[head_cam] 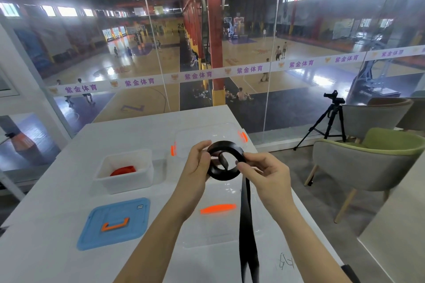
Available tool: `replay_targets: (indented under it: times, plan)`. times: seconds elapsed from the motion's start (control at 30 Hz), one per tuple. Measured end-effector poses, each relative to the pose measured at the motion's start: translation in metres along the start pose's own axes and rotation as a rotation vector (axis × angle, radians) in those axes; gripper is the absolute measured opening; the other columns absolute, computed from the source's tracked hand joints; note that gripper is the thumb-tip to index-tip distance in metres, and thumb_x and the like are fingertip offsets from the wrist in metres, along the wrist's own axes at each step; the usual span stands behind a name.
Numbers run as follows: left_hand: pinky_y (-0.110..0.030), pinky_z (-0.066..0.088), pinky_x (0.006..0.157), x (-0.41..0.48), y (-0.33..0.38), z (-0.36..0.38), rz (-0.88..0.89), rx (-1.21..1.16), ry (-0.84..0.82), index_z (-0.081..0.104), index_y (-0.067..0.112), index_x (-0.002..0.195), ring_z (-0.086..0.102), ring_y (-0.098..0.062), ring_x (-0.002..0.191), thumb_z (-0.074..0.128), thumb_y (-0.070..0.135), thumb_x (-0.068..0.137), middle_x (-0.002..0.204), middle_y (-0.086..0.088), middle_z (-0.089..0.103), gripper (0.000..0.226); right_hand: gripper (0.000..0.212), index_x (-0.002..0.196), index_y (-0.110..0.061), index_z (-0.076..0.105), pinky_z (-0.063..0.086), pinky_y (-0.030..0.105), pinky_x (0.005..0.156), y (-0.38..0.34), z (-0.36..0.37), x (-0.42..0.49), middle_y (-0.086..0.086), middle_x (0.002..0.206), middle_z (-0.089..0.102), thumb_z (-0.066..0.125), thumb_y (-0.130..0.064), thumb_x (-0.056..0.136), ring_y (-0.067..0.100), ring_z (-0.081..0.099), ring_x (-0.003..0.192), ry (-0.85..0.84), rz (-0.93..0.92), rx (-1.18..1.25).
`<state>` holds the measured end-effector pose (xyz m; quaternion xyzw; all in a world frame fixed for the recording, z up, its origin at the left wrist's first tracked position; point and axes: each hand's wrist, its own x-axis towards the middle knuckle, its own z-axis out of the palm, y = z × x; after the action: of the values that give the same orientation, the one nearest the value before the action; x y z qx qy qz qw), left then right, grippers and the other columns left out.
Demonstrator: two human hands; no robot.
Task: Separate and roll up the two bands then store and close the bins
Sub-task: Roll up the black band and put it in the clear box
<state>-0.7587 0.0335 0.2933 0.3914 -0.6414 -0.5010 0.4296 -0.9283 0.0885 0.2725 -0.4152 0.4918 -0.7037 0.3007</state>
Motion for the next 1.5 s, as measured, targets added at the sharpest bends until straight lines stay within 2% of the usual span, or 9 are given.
replay_targets:
  times: [0.2,0.4,0.57,0.8,0.93,1.03,1.2,1.33,1.5]
  plan:
    - [-0.006,0.035,0.107,0.004,0.018,-0.013,0.170,0.280,-0.092,0.039,0.040,0.146,0.044,0.009,0.130,0.040,0.029,0.109,0.139,0.024,0.048,0.038,0.031,0.088,-0.029,0.081,0.062,0.026,0.088,-0.021,0.002,0.009,-0.005,0.094,0.082,0.085,0.001,0.081,0.018,0.079,0.089,-0.111,-0.113,-0.118]
    - [-0.002,0.040,0.091,0.005,0.023,-0.015,0.232,0.481,-0.114,0.043,0.029,0.136,0.051,0.011,0.113,0.046,0.022,0.107,0.131,0.011,0.050,0.030,0.041,0.090,-0.040,0.081,0.059,0.021,0.090,-0.029,0.001,0.010,-0.013,0.098,0.082,0.085,0.000,0.083,0.011,0.078,0.094,-0.231,-0.157,-0.199]
    - [-0.022,0.048,0.090,0.006,0.019,-0.019,0.114,0.503,-0.228,0.054,0.035,0.121,0.060,0.001,0.105,0.045,0.031,0.107,0.114,0.017,0.065,0.018,0.034,0.096,-0.038,0.082,0.060,0.030,0.095,-0.025,-0.005,0.013,-0.012,0.101,0.082,0.084,-0.005,0.085,0.015,0.078,0.098,-0.284,-0.128,-0.258]
    - [-0.007,0.043,0.082,-0.006,0.023,0.007,0.055,0.118,0.000,0.055,0.027,0.121,0.062,0.009,0.099,0.034,0.029,0.111,0.105,0.019,0.066,0.023,0.031,0.100,-0.023,0.077,0.061,0.029,0.088,-0.010,0.002,0.003,0.000,0.097,0.080,0.083,0.002,0.084,0.020,0.078,0.094,-0.143,-0.062,-0.092]
    - [-0.025,0.047,0.101,-0.005,0.020,0.013,0.037,0.007,0.073,0.054,0.027,0.124,0.063,0.008,0.105,0.031,0.036,0.111,0.102,0.029,0.067,0.028,0.026,0.100,-0.020,0.077,0.059,0.021,0.083,-0.005,0.003,-0.005,0.001,0.097,0.081,0.083,0.000,0.084,0.016,0.077,0.093,-0.078,-0.014,-0.045]
    - [-0.040,0.045,0.113,-0.002,0.013,0.008,0.024,0.003,0.029,0.053,0.030,0.130,0.063,-0.005,0.120,0.034,0.037,0.110,0.119,0.021,0.067,0.028,0.026,0.091,-0.026,0.079,0.058,0.019,0.078,-0.009,0.000,-0.001,-0.006,0.092,0.081,0.085,-0.002,0.084,0.011,0.077,0.087,-0.046,-0.026,-0.064]
    - [-0.015,0.038,0.106,0.003,0.010,-0.004,0.124,0.272,-0.096,0.039,0.042,0.145,0.051,0.003,0.128,0.041,0.033,0.109,0.136,0.022,0.051,0.038,0.032,0.088,-0.033,0.081,0.060,0.024,0.084,-0.019,-0.006,0.012,-0.012,0.093,0.082,0.085,-0.002,0.082,0.012,0.079,0.090,-0.144,-0.057,-0.138]
    - [-0.023,0.047,0.090,0.008,0.010,-0.005,0.119,0.342,-0.099,0.055,0.033,0.119,0.063,-0.002,0.108,0.044,0.025,0.108,0.112,0.013,0.067,0.018,0.032,0.090,-0.034,0.081,0.062,0.034,0.091,-0.019,-0.006,0.015,-0.008,0.094,0.082,0.085,-0.004,0.083,0.016,0.079,0.092,-0.188,-0.060,-0.174]
    - [-0.020,0.043,0.092,0.000,0.009,0.012,0.101,0.151,0.026,0.054,0.024,0.123,0.061,-0.002,0.110,0.037,0.027,0.110,0.116,0.012,0.064,0.021,0.033,0.093,-0.030,0.079,0.062,0.029,0.086,-0.005,-0.004,0.010,-0.001,0.094,0.080,0.086,0.000,0.081,0.020,0.077,0.090,-0.119,-0.066,-0.114]
